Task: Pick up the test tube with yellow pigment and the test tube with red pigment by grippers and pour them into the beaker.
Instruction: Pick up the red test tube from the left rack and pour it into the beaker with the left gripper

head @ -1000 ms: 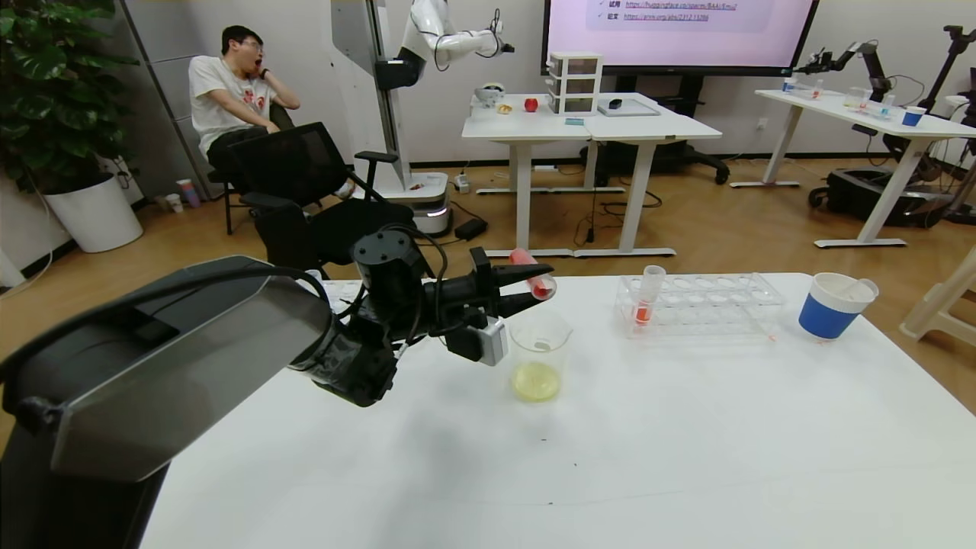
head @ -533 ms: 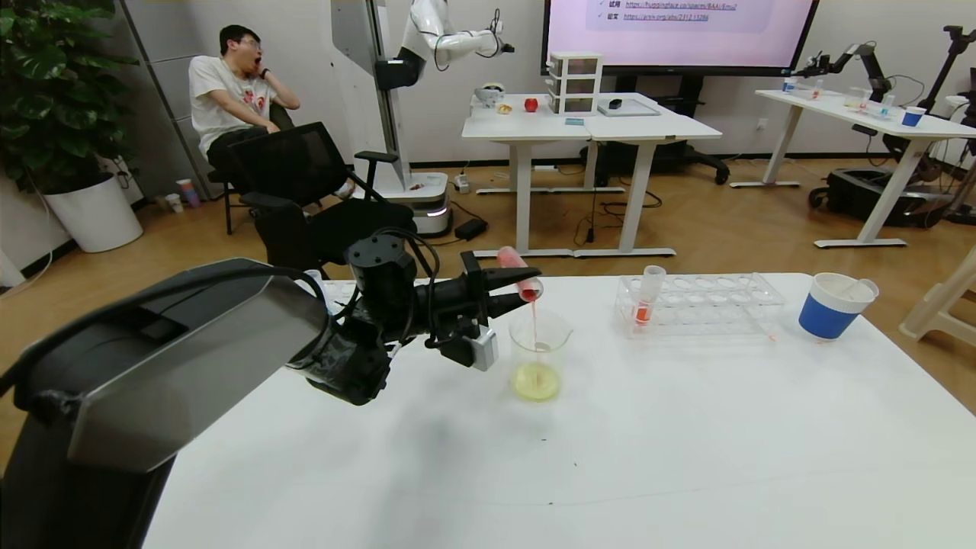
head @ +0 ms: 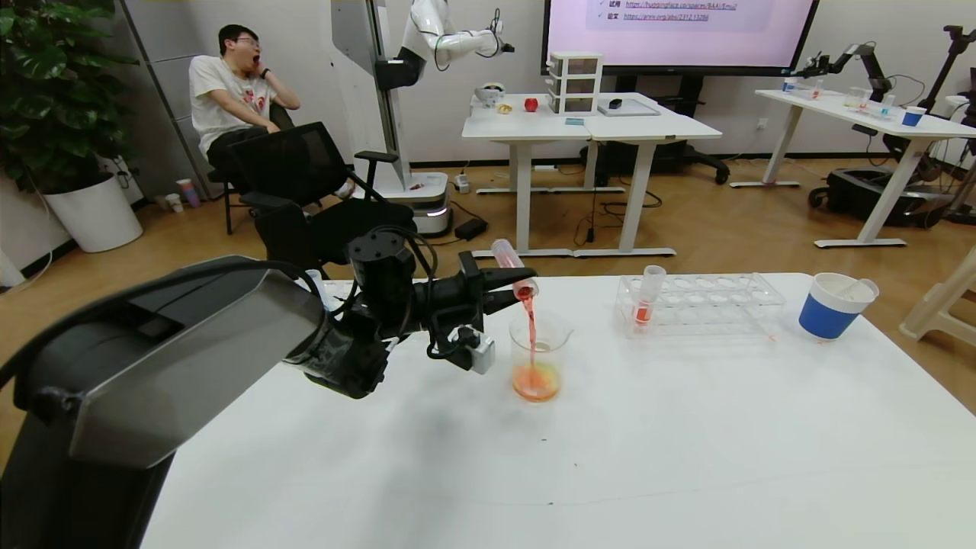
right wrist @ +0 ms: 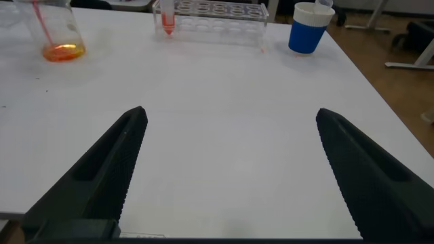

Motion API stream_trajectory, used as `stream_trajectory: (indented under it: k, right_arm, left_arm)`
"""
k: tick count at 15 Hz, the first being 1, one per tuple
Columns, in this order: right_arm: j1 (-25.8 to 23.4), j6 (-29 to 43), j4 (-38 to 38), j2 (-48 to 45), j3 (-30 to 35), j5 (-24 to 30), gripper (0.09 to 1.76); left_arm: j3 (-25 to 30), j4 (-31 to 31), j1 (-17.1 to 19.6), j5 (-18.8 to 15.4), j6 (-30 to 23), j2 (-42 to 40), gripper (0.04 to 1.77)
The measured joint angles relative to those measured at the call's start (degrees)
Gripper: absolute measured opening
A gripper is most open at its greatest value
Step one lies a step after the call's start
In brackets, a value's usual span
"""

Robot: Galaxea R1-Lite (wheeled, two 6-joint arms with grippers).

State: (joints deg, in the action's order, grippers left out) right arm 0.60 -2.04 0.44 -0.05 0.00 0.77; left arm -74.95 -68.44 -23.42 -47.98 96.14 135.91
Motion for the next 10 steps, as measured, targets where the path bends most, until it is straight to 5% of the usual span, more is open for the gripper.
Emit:
stream_trajectory:
  k: [6,10]
  right_arm:
    - [0.0,0.0,0.0,0.0,0.0,0.0,1.74]
    - [0.0,0.0,0.0,0.0,0.0,0.0,1.74]
  left_arm:
    - [-1.3,0.7,-0.1,0.0,8.4,0.4,0.51]
    - [-1.2,0.6,-0.2,-0.1,9.2,0.7,0.51]
